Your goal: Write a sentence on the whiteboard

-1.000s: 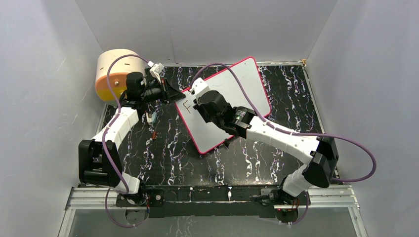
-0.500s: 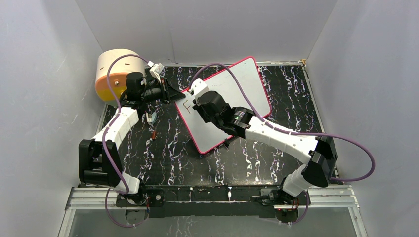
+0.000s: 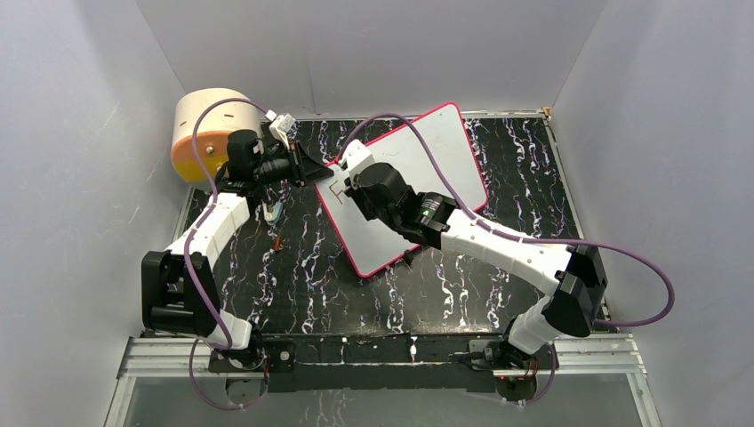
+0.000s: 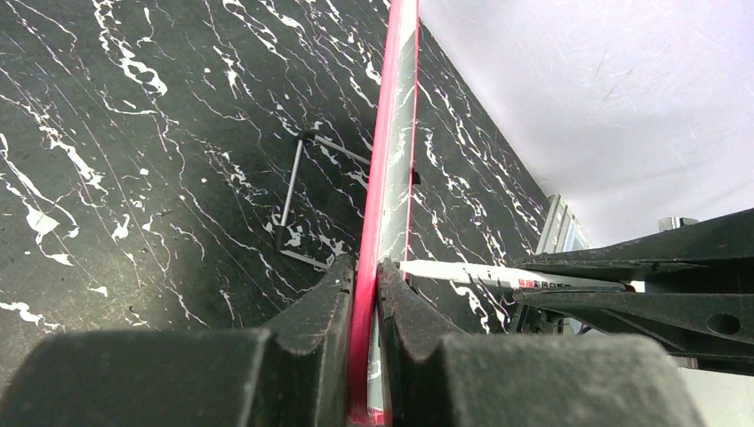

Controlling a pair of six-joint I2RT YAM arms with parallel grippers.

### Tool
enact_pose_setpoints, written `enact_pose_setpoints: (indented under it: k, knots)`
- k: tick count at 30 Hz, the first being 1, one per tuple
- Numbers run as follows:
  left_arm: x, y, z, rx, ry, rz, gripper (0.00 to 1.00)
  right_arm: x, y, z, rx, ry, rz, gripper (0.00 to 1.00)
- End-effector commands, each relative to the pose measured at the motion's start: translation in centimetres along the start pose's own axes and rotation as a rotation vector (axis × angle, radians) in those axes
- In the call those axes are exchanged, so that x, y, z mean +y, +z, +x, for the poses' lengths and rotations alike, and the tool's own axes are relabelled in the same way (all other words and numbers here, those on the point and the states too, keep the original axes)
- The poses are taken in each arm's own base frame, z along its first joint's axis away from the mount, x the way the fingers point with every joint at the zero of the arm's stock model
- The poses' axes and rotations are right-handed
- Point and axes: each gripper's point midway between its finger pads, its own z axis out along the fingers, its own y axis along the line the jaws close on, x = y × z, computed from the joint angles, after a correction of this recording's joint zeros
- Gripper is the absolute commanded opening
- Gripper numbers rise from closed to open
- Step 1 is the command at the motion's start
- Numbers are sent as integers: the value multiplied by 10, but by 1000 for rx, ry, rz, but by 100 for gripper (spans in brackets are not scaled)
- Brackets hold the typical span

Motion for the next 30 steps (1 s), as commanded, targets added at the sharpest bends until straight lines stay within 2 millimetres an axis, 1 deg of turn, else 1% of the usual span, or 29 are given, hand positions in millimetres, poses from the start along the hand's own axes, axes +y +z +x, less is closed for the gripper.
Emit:
enact_pose_setpoints:
  k: [1,10,20,30]
  knots:
    - [6,3,9,32,-10,-35,0,3,4,-24,-75,20,-22,0]
    - [7,3,9,33,-11,-38,0,7,-2,-17,-43,7,-53,0]
    - [7,3,9,32,-7,-39,0,8,-5,2,21,-12,-62,0]
    - [7,3,9,34,-9,-40,0,9,-7,16,67,-25,-73,0]
